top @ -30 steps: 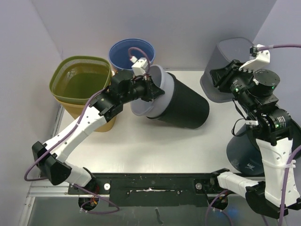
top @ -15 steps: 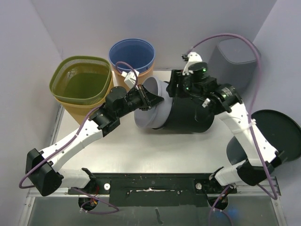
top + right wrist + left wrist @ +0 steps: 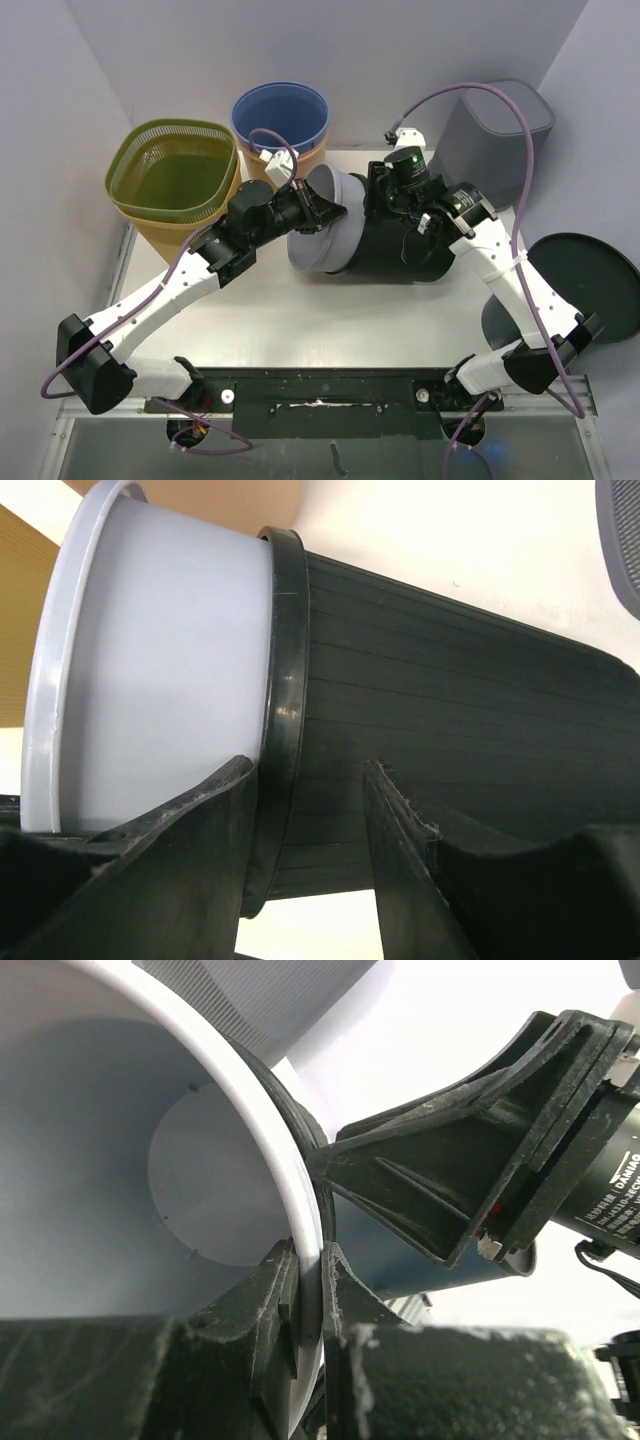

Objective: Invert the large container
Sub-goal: Adjust the container at the center of the board.

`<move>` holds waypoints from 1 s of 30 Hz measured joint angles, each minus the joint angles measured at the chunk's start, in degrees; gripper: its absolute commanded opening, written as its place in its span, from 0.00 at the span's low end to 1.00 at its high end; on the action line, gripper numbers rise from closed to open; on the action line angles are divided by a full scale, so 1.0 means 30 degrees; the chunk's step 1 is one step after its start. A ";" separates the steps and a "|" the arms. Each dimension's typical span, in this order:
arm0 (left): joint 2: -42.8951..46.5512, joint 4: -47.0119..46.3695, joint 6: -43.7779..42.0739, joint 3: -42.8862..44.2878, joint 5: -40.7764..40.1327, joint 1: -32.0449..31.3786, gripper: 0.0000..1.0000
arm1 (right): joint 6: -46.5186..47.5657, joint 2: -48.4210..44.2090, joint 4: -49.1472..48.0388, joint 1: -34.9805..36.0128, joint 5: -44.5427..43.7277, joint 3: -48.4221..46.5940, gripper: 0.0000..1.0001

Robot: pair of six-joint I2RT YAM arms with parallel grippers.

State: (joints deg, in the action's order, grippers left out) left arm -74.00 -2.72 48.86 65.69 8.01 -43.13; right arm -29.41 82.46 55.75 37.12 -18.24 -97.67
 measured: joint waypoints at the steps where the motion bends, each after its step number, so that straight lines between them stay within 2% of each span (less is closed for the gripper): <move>1: -0.0087 0.0546 -0.0313 0.0386 -0.0095 -0.0007 0.00 | -0.0095 -0.0168 -0.0219 -0.0015 -0.0015 0.0299 0.42; 7: -0.0393 0.2375 -0.1566 0.1749 -0.0204 0.0036 0.00 | -0.0925 -0.1377 -0.2164 -0.0678 0.1151 0.2280 0.38; 15: -0.0386 0.3009 -0.1880 0.1829 0.0357 0.0918 0.00 | -0.1756 -0.1734 -0.4029 -0.1355 0.2820 0.3687 0.36; 30: -0.0386 0.4714 -0.2142 0.3708 0.1800 0.1719 0.00 | -0.2288 -0.2025 -0.4692 -0.1399 0.3679 0.3636 0.35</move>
State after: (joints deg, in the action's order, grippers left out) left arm -75.16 11.42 42.44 76.82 13.41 -37.98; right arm -36.27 76.38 41.67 32.93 -7.20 -86.76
